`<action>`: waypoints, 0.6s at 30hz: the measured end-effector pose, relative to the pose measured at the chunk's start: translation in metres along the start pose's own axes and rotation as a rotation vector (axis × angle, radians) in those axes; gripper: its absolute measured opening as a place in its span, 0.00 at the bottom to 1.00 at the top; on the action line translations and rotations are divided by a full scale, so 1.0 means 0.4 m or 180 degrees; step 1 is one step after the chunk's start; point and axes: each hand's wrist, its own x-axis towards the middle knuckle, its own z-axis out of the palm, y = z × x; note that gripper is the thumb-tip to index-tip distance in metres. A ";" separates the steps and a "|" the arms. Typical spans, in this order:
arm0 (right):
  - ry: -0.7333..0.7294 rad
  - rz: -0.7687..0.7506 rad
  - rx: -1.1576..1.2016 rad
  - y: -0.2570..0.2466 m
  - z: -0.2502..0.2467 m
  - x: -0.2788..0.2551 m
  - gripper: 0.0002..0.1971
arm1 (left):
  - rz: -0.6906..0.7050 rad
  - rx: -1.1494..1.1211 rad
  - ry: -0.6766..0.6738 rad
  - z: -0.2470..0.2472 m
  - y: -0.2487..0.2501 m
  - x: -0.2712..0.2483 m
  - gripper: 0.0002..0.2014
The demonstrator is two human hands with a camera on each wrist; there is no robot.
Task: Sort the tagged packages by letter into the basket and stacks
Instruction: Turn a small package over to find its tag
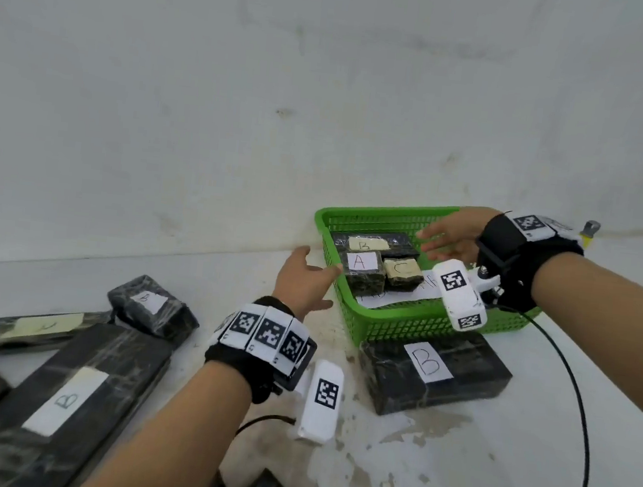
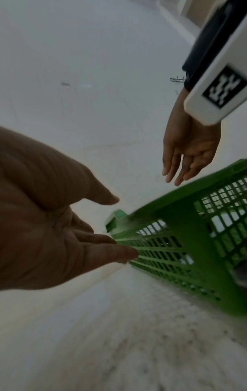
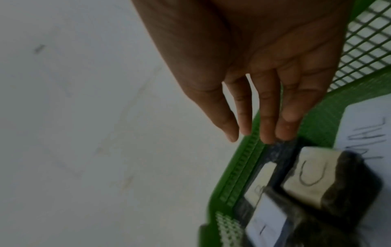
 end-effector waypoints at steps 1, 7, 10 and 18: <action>0.0026 -0.0108 0.0069 -0.012 0.015 -0.037 0.06 | 0.0047 0.0040 0.0070 -0.014 0.012 -0.019 0.34; -0.0606 -0.0462 0.0447 -0.017 0.156 -0.296 0.04 | 0.0220 -0.0414 0.0280 -0.146 0.031 -0.183 0.14; -0.0934 -0.0386 0.0281 0.042 0.257 -0.401 0.04 | 0.0368 -0.0375 0.0281 -0.217 0.001 -0.305 0.06; -0.0925 -0.0313 -0.0268 0.221 0.456 -0.528 0.25 | 0.0381 -0.0256 0.0259 -0.325 -0.111 -0.549 0.07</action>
